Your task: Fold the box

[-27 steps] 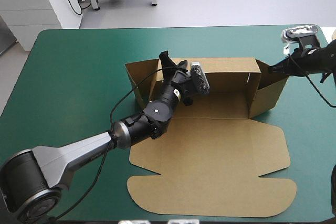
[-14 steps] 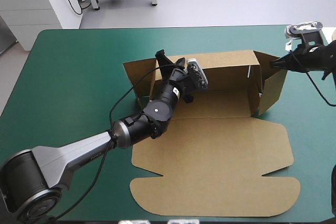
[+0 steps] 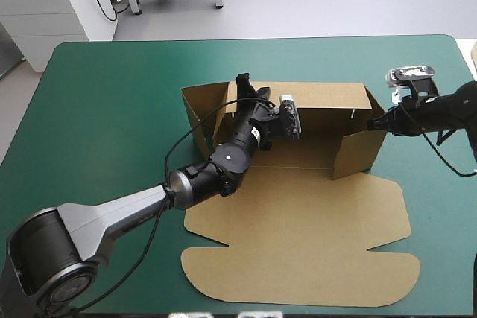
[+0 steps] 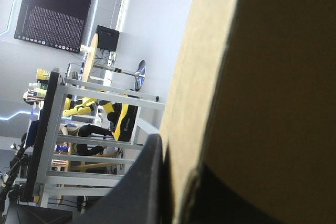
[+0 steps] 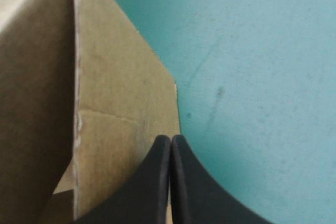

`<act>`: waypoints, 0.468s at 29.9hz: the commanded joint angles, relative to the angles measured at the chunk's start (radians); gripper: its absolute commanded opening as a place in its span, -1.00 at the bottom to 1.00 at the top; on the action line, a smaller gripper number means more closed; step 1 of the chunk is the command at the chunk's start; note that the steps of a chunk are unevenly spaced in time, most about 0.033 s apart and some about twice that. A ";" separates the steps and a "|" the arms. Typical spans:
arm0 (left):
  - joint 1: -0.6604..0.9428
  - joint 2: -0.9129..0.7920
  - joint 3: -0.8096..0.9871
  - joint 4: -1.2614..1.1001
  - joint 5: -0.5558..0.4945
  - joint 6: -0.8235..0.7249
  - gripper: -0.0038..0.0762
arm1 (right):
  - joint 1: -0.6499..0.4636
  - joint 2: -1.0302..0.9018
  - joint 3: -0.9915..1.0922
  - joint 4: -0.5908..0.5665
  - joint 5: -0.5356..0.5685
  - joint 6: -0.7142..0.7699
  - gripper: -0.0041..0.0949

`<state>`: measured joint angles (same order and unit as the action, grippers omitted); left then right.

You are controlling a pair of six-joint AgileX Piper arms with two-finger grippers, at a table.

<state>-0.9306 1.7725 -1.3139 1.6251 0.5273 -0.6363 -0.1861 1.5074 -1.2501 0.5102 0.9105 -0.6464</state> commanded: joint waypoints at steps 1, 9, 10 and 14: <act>-0.004 -0.036 -0.024 -0.025 0.005 -0.026 -0.92 | -0.005 -0.075 0.049 0.093 -0.077 -0.070 -0.95; -0.004 0.005 -0.024 -0.027 0.013 0.005 -0.92 | -0.005 -0.155 0.226 0.289 -0.183 -0.217 -0.95; -0.004 0.011 -0.024 -0.027 0.015 0.005 -0.92 | -0.005 -0.163 0.250 0.321 -0.194 -0.250 -0.95; -0.004 0.038 -0.024 -0.027 0.017 0.005 -0.92 | -0.005 -0.185 0.326 0.441 -0.238 -0.385 -0.95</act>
<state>-0.9306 1.8194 -1.3286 1.6589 0.5563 -0.6049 -0.1861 1.3667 -0.9393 0.8315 0.7169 -0.9386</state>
